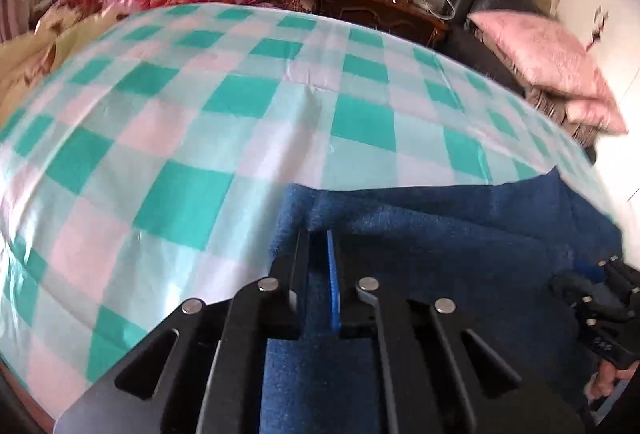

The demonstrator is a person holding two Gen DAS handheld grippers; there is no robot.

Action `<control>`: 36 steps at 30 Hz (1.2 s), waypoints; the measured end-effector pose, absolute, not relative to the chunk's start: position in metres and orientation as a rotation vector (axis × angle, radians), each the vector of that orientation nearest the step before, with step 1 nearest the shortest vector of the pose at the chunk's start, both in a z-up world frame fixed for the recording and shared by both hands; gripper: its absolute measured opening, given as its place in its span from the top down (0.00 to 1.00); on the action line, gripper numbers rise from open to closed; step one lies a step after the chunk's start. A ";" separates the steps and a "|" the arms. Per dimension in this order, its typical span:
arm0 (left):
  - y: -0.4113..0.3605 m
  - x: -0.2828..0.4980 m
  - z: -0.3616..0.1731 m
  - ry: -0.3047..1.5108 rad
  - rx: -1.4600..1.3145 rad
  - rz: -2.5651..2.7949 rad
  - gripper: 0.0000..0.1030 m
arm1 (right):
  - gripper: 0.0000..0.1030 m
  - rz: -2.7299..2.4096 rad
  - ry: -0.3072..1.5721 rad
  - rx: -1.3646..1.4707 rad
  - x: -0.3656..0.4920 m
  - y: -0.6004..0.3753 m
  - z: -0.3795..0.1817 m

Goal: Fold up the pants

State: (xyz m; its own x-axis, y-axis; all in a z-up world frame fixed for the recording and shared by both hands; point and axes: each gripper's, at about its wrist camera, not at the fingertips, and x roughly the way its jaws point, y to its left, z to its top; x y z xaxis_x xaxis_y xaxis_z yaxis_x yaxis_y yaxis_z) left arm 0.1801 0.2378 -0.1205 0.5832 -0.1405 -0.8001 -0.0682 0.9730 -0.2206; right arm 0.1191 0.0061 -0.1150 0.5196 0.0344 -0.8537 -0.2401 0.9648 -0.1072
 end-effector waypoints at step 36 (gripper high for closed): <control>0.216 -0.002 -0.084 0.728 -0.239 -0.010 0.89 | 0.30 0.500 1.279 -0.200 0.179 0.219 -0.080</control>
State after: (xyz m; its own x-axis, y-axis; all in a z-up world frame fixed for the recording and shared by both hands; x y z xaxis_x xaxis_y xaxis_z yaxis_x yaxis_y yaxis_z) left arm -0.0019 0.2157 -0.0840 0.7474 -0.0916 -0.6580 -0.0739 0.9728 -0.2193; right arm 0.1789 0.2192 -0.0800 0.1994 0.2456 -0.9486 -0.4630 0.8768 0.1297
